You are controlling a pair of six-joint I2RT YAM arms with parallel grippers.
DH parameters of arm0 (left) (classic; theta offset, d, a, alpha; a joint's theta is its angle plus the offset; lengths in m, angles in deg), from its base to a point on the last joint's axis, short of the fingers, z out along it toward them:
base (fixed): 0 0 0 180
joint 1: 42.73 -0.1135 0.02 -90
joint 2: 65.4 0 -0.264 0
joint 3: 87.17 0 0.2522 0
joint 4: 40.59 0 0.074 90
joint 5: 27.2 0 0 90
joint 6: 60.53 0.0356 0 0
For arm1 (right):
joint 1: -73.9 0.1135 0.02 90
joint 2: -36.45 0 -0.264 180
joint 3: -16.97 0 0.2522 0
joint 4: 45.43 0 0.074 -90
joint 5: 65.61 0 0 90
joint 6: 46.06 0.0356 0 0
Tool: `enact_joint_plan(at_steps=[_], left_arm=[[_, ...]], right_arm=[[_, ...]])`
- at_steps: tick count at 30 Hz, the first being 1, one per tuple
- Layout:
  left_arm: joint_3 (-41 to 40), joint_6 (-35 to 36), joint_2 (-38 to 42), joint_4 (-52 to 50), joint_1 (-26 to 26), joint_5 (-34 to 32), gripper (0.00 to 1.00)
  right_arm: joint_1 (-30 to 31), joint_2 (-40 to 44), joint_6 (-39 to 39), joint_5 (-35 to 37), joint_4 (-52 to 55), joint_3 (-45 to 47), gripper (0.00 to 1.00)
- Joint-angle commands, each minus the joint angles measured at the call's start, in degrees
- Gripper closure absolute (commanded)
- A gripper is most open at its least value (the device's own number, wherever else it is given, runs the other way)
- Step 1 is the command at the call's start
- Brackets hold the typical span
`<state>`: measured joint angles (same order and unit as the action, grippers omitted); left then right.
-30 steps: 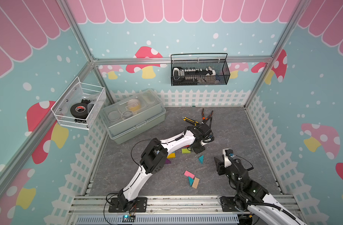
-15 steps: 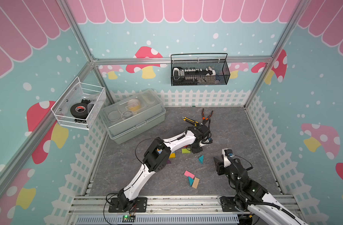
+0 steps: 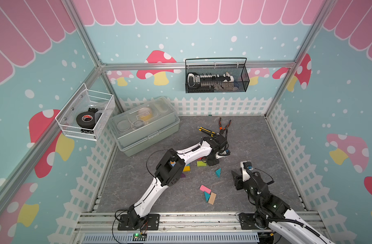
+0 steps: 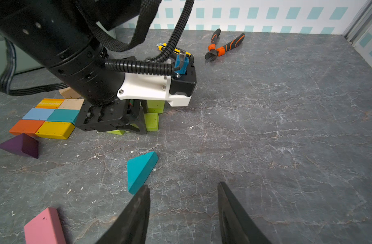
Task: Assemble a piece of candy with building blocks
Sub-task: Assemble the building block at the center of the board.
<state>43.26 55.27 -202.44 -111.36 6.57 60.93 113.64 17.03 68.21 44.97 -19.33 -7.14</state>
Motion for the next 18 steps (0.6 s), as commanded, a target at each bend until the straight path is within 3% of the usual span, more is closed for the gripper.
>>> enact_joint_plan(at_steps=[1, 18], left_arm=[[0.69, 1.71, -0.27, -2.37, -0.52, 1.74, 0.67], [2.34, 2.08, -0.84, -1.92, -0.13, 1.15, 0.59]], right_arm=[[-0.19, -0.32, 1.08, -0.06, -1.7, 0.64, 0.48], [-0.2, -1.37, 0.78, -0.47, -2.56, 0.6, 0.48]])
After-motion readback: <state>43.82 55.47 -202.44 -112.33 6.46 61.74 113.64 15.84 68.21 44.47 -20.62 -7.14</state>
